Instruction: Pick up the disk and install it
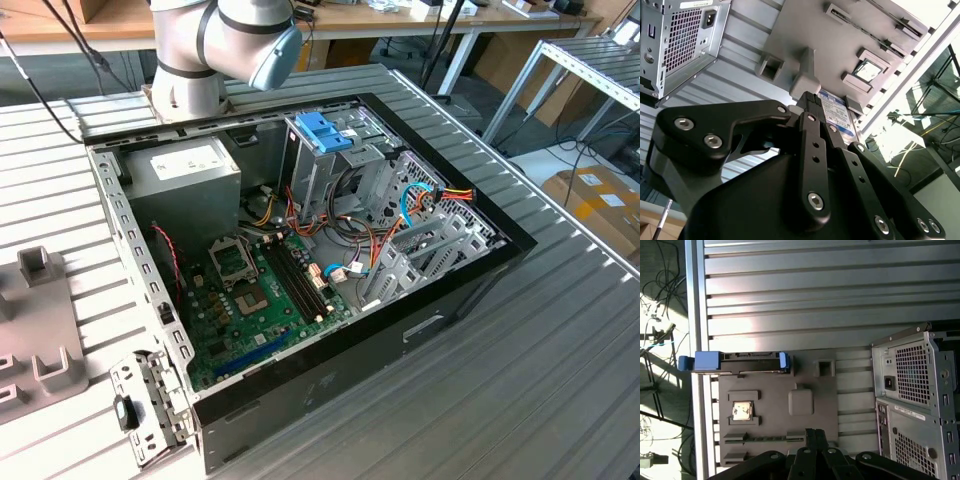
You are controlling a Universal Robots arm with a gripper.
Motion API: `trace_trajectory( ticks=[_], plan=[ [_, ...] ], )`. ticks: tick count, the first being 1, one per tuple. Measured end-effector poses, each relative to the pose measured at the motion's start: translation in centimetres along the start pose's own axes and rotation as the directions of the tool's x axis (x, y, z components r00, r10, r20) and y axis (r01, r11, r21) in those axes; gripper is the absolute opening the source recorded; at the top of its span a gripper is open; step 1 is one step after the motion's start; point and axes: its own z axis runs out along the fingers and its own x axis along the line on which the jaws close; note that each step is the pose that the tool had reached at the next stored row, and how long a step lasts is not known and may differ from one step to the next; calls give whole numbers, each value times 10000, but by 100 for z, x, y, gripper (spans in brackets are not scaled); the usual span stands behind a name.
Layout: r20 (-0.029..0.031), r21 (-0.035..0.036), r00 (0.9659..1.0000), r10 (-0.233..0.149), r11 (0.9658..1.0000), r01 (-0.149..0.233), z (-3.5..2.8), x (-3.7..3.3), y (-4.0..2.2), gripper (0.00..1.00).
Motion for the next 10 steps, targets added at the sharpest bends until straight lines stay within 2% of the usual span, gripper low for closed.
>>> trace_trajectory(
  ticks=[10],
  plan=[
    [0, 0, 10000, 0, 10000, 0, -1, 53, -4, 11]
  ],
)
